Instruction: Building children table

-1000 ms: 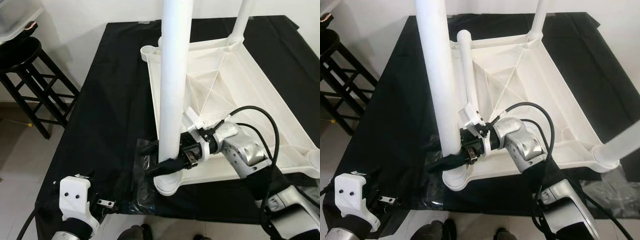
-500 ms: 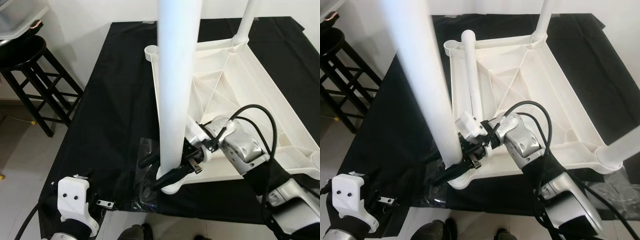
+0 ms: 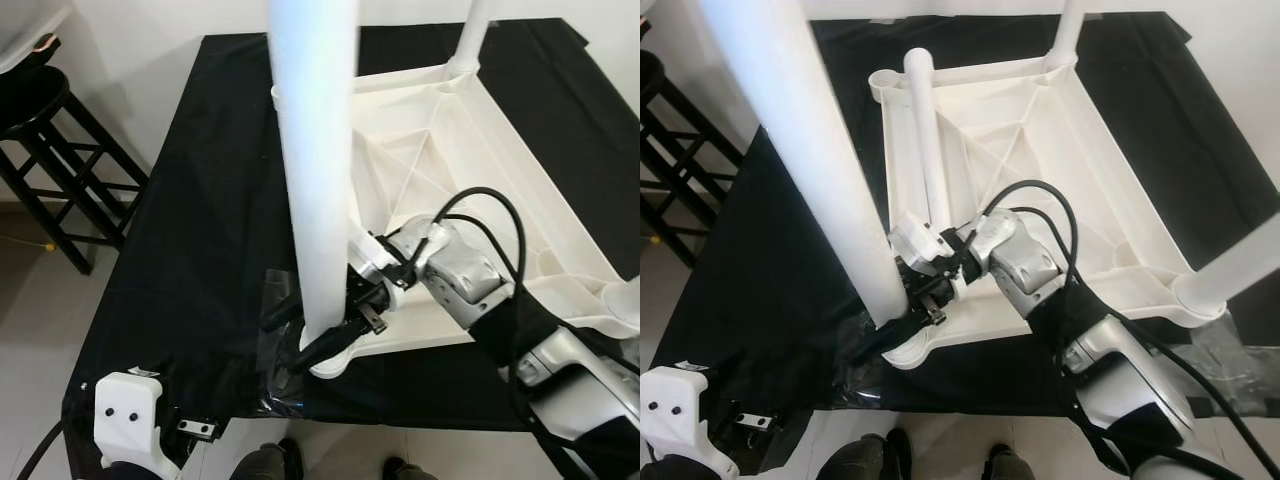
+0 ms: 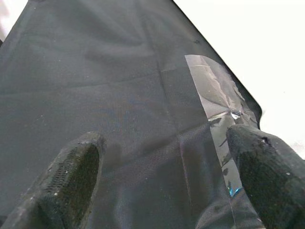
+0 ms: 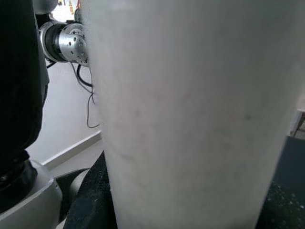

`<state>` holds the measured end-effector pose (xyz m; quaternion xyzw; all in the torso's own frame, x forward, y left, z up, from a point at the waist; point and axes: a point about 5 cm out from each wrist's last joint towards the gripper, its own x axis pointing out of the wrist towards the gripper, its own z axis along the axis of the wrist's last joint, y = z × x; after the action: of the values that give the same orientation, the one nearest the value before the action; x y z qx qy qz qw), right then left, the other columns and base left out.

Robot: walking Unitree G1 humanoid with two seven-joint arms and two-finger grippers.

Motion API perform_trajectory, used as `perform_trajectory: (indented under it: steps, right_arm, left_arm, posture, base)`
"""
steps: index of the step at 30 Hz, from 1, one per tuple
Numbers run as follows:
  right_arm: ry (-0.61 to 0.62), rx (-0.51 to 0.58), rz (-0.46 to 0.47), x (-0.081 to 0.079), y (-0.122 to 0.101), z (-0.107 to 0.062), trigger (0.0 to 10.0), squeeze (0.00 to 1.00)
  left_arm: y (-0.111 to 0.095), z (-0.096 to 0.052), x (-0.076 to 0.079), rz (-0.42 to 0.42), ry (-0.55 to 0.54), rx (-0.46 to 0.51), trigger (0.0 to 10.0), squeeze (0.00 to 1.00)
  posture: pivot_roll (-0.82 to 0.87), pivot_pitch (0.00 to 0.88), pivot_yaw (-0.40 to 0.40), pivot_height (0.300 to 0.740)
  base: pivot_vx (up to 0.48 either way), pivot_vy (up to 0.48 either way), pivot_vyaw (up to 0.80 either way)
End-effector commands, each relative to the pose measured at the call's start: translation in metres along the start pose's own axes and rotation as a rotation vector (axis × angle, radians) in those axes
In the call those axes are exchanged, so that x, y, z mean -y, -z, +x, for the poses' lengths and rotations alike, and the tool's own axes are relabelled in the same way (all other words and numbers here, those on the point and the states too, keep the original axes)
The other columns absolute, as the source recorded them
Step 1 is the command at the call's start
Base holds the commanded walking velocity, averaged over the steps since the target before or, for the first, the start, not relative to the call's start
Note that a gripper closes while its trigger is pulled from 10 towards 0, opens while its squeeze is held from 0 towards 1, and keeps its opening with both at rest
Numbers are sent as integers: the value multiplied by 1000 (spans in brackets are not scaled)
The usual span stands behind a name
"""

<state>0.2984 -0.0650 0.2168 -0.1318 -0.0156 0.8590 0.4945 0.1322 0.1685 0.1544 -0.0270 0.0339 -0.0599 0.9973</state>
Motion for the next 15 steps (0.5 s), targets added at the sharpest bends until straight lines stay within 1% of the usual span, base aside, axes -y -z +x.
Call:
perform_trajectory:
  steps: [1, 4, 5, 6, 7, 10, 11, 12, 13, 14, 15]
  right_arm:
    - [37, -92, 175, -18, 44, -7, 10000, 0]
    - [42, -96, 171, -21, 45, -8, 10000, 0]
    - [73, -111, 167, -25, 48, -9, 10000, 0]
    - [73, -111, 167, -25, 48, -9, 10000, 0]
    - [126, -136, 179, -30, 51, -8, 10000, 0]
    - [126, -136, 179, -30, 51, -8, 10000, 0]
    - [340, -194, 244, -35, 61, 0, 10000, 0]
    - [340, -194, 244, -35, 61, 0, 10000, 0]
    - [814, -142, 343, -33, 66, 19, 10000, 0]
    - [814, -142, 343, -33, 66, 19, 10000, 0]
    - [1133, -130, 425, -51, 70, 28, 10000, 0]
  left_arm:
    - [3, -1, -1, 5, -4, -29, 10000, 0]
    - [4, -1, -2, 4, -2, -28, 10000, 0]
    - [5, 1, -1, 3, 2, -27, 10000, 0]
    - [5, 1, -1, 3, 2, -27, 10000, 0]
    - [6, 3, -1, 2, 9, -23, 10000, 0]
    - [6, 3, -1, 2, 9, -23, 10000, 0]
    - [5, 4, -2, -2, 5, -11, 10000, 0]
    - [5, 4, -2, -2, 5, -11, 10000, 0]
    - [4, 7, -7, -2, -9, 4, 10000, 0]
    - [4, 7, -7, -2, -9, 4, 10000, 0]
    - [0, 11, -17, 5, -26, 28, 10000, 0]
  posture:
    - [198, 291, 58, 740]
    - [196, 290, 57, 740]
    - [180, 282, 49, 740]
    - [180, 282, 49, 740]
    - [170, 276, 38, 740]
    - [170, 276, 38, 740]
    - [151, 267, 5, 740]
    - [151, 267, 5, 740]
    - [134, 255, -8, 740]
    - [134, 255, -8, 740]
    - [108, 250, 35, 740]
  base:
    - [0, 0, 0]
    - [0, 0, 0]
    - [0, 0, 0]
    - [0, 0, 0]
    - [0, 0, 0]
    - [0, 0, 0]
    - [0, 0, 0]
    - [0, 0, 0]
    - [0, 0, 0]
    - [0, 0, 0]
    - [0, 0, 0]
